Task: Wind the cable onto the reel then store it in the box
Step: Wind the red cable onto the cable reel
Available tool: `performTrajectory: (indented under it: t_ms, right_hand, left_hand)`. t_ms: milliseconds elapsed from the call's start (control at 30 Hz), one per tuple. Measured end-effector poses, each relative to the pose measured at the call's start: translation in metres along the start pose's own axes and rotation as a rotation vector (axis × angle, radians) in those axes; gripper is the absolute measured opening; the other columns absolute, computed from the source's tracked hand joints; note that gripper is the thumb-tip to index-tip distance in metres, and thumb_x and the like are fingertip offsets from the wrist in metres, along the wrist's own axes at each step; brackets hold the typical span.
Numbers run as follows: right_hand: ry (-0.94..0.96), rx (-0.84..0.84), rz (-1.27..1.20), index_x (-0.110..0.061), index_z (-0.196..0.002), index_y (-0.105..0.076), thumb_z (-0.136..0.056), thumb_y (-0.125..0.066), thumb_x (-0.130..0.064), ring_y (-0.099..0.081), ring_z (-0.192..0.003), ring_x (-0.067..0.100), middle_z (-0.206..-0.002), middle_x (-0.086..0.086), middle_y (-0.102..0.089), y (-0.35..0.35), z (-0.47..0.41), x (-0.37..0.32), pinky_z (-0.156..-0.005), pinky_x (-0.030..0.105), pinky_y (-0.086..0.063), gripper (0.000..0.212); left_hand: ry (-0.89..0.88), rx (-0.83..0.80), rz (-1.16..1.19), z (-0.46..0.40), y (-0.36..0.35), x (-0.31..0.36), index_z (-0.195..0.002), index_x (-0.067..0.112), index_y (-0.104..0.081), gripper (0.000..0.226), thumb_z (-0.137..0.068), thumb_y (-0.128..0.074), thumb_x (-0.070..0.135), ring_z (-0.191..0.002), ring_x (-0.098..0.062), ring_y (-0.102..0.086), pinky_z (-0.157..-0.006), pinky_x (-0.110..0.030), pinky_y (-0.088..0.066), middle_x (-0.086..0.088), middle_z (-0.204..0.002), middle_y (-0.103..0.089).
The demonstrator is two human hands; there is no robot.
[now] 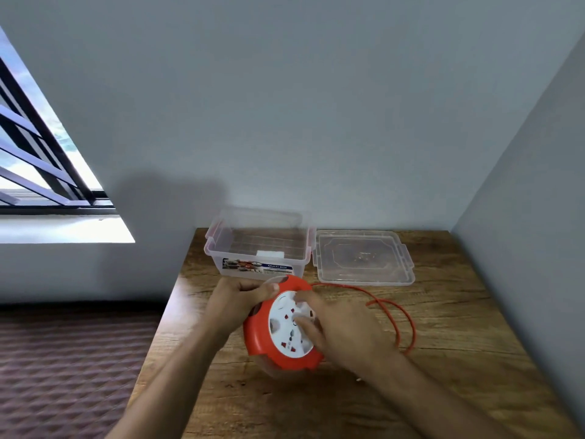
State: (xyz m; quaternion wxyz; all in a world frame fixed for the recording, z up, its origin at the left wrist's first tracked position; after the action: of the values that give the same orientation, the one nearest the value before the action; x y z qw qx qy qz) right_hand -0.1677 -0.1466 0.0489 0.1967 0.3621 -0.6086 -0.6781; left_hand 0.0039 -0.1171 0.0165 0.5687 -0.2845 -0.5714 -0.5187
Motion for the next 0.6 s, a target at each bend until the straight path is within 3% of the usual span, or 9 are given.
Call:
performTrajectory:
  t_ms: [67, 133, 200, 267, 333, 433, 600]
  right_hand:
    - [0.311, -0.043, 0.179, -0.041, -0.145, -0.033, -0.098, -0.056, -0.034, -0.070, -0.088, 0.029, -0.140, 0.007, -0.057, 0.004, 0.008, -0.016, -0.066, 0.040, -0.059, 0.052]
    - [0.490, -0.167, 0.296, -0.046, -0.143, -0.031, -0.094, -0.061, -0.018, -0.065, -0.064, 0.031, -0.152, 0.013, -0.043, -0.005, 0.017, -0.024, -0.051, 0.037, -0.053, 0.064]
    - [0.591, -0.210, 0.340, -0.049, -0.144, -0.021, -0.096, -0.060, -0.014, -0.039, -0.047, 0.018, -0.156, 0.017, -0.033, -0.008, 0.023, -0.031, -0.046, 0.033, -0.045, 0.071]
    - [0.650, -0.208, 0.333, -0.050, -0.145, -0.016, -0.100, -0.056, -0.020, -0.021, -0.050, 0.011, -0.154, 0.018, -0.030, -0.006, 0.024, -0.041, -0.047, 0.031, -0.042, 0.067]
    - [0.669, -0.196, 0.320, -0.047, -0.146, -0.022, -0.102, -0.053, -0.028, -0.037, -0.052, 0.017, -0.148, 0.019, -0.036, -0.005, 0.025, -0.046, -0.045, 0.030, -0.040, 0.057]
    - [0.747, -0.229, 0.358, -0.042, -0.144, -0.036, -0.096, -0.057, -0.025, -0.063, -0.074, 0.026, -0.142, 0.015, -0.040, -0.010, 0.028, -0.049, -0.044, 0.029, -0.042, 0.055]
    - [0.854, -0.254, 0.388, -0.035, -0.141, -0.041, -0.095, -0.058, -0.019, -0.066, -0.083, 0.029, -0.151, 0.017, -0.032, -0.004, 0.030, -0.046, -0.046, 0.030, -0.047, 0.053]
  left_hand:
    - [0.052, -0.068, 0.064, -0.003, 0.000, -0.004, -0.097, 0.019, -0.085, 0.012, -0.090, -0.076, 0.023, -0.087, -0.019, -0.081, -0.080, -0.038, -0.065, 0.000, -0.095, -0.085]
    - [0.107, -0.151, 0.108, -0.008, -0.003, -0.009, -0.104, 0.015, -0.083, 0.017, -0.089, -0.076, 0.019, -0.097, -0.028, -0.079, -0.089, -0.045, -0.063, -0.006, -0.102, -0.084]
    - [0.143, -0.271, 0.101, -0.013, -0.010, -0.009, -0.110, 0.015, -0.081, 0.024, -0.087, -0.076, 0.019, -0.103, -0.033, -0.077, -0.095, -0.050, -0.060, -0.011, -0.110, -0.082]
    - [0.148, -0.392, 0.047, -0.016, -0.020, -0.006, -0.113, 0.016, -0.081, 0.028, -0.086, -0.076, 0.020, -0.108, -0.036, -0.075, -0.097, -0.051, -0.058, -0.014, -0.115, -0.080]
    - [0.168, -0.438, 0.022, -0.019, -0.026, -0.003, -0.113, 0.014, -0.081, 0.035, -0.079, -0.080, 0.023, -0.109, -0.039, -0.074, -0.100, -0.053, -0.057, -0.017, -0.115, -0.079]
    - [0.222, -0.469, -0.017, -0.023, -0.029, -0.003, -0.115, 0.012, -0.080, 0.051, -0.068, -0.087, 0.031, -0.111, -0.041, -0.073, -0.104, -0.056, -0.055, -0.019, -0.117, -0.078]
    - [0.320, -0.600, -0.125, -0.019, -0.034, -0.004, -0.122, 0.009, -0.076, 0.058, -0.070, -0.086, 0.035, -0.104, -0.037, -0.074, -0.098, -0.049, -0.058, -0.020, -0.117, -0.078]
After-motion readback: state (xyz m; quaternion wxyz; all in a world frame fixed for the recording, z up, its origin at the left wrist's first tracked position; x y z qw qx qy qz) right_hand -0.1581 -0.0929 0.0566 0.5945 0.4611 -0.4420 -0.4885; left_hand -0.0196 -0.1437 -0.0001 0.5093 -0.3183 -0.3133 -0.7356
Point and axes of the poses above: each hand's wrist, its own z-axis away from the middle knuckle, its own y-axis out of the back of the hand, x = y × z, the point moved 9 cm from there along -z, towards the middle knuckle
